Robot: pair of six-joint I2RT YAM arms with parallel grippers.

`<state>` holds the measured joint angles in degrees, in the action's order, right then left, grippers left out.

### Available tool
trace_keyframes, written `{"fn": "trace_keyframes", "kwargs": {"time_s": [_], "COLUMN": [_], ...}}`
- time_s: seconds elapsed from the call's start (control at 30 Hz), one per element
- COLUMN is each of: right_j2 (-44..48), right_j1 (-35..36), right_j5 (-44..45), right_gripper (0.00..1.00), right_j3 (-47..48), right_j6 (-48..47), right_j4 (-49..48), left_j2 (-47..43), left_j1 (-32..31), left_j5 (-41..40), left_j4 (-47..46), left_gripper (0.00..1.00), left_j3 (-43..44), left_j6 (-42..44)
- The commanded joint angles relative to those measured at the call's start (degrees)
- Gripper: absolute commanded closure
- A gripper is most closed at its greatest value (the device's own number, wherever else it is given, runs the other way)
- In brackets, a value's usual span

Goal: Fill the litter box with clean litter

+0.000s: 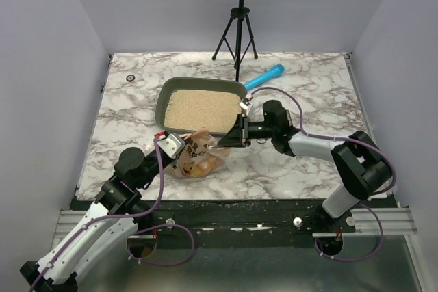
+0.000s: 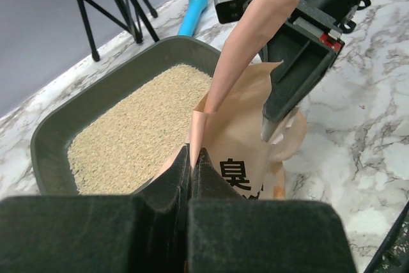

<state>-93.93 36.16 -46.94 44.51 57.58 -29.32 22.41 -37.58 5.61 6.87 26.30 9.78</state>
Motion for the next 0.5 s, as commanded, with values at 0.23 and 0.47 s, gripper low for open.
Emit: {"fn": "trace_keyframes", "kwargs": {"time_s": [0.23, 0.47], "right_j2": [6.12, 9.02], "right_j1": [-5.05, -9.08], "right_j5": [-8.87, -11.07], "right_gripper": [0.99, 0.99], "right_j3": [-6.98, -10.49], "right_j6": [5.97, 5.87], "right_j4": [-15.94, -15.77], "left_j2": [7.02, 7.38], "left_j1": [-4.25, -5.75], "left_j5": [9.60, 8.81], "left_j4": [0.16, -0.11], "left_gripper": [1.00, 1.00], "left_j3": [-0.03, -0.38], "left_j6": [-1.43, -1.17]}}
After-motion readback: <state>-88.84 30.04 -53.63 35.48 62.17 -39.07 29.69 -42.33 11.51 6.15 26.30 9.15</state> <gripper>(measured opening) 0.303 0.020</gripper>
